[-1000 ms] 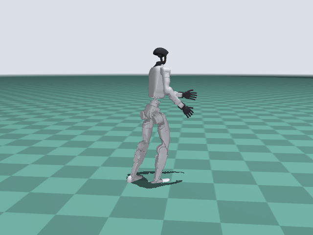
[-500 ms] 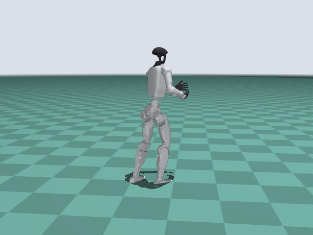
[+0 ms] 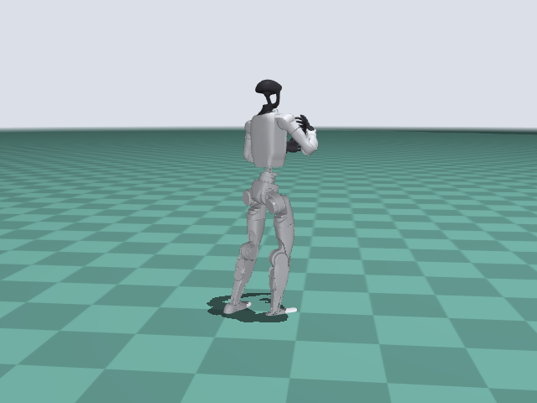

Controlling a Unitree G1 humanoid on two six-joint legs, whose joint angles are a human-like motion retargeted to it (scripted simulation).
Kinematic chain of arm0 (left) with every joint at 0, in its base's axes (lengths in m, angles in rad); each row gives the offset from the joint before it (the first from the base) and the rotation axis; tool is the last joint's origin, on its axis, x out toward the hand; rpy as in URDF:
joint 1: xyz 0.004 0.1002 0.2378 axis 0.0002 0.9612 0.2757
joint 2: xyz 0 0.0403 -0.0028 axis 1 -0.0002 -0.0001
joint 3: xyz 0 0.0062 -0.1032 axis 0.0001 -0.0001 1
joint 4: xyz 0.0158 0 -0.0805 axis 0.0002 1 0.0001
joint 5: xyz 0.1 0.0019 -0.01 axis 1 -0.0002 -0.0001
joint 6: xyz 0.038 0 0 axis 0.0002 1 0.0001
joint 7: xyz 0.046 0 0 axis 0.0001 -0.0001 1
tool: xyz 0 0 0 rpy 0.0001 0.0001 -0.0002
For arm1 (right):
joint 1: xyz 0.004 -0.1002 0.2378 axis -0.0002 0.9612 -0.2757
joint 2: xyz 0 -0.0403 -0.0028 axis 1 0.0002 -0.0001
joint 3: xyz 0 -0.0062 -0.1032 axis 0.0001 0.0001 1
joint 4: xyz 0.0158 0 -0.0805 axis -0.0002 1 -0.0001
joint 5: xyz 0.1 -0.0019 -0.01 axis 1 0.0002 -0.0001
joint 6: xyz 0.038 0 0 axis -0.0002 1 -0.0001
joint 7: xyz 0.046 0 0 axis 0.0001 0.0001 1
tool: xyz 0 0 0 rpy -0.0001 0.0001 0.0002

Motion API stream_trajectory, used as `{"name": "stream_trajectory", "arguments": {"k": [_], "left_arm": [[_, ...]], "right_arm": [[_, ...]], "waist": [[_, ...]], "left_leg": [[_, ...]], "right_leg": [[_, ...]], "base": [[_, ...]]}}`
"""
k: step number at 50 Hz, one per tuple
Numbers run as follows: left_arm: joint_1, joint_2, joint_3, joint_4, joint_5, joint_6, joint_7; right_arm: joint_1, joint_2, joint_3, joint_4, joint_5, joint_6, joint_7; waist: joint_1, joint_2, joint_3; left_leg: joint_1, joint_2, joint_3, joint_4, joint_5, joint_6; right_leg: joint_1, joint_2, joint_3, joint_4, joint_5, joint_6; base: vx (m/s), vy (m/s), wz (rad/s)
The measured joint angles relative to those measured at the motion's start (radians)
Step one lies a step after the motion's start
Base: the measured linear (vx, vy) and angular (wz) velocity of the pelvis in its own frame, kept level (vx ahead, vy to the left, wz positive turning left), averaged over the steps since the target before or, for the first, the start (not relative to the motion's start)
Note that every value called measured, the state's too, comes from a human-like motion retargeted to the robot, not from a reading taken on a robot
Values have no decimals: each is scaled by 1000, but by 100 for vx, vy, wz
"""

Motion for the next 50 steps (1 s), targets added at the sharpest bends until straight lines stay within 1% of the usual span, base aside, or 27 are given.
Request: {"name": "stream_trajectory", "arguments": {"k": [6,13,23,30,34,50], "left_arm": [[-5,-4,9,21,6,6,15],[-18,18,8,47,73,17,22],[-38,64,4,71,197,43,5],[-42,111,-7,66,281,65,-18],[-40,138,-9,59,329,68,-12],[-46,199,-17,32,462,63,69]], "right_arm": [[-57,12,-13,-15,-128,-34,-101],[-107,30,-29,18,-330,-66,-215],[-113,75,-8,215,-551,-60,-288],[-117,103,27,380,-643,-49,-301],[-127,113,42,431,-685,-52,-320],[-149,70,90,458,-779,-71,-410]], "waist": [[13,7,-3],[30,10,-7],[54,2,-4],[67,-9,4],[73,-15,10],[92,-45,22]], "left_leg": [[-6,8,-14,25,-7,3],[-16,16,-26,54,-16,7],[-25,21,-36,84,-24,13],[-20,21,-40,93,-26,16],[-16,21,-41,97,-27,17],[-16,28,-50,137,-41,22]], "right_leg": [[29,4,-13,-39,15,0],[64,10,-26,-95,38,2],[119,16,-42,-193,80,5],[146,17,-48,-226,93,6],[153,16,-51,-226,90,6],[178,17,-55,-226,77,1]], "base": [[0,0,0],[0,0,0],[0,0,0],[0,0,0],[0,0,0],[0,0,0]]}}
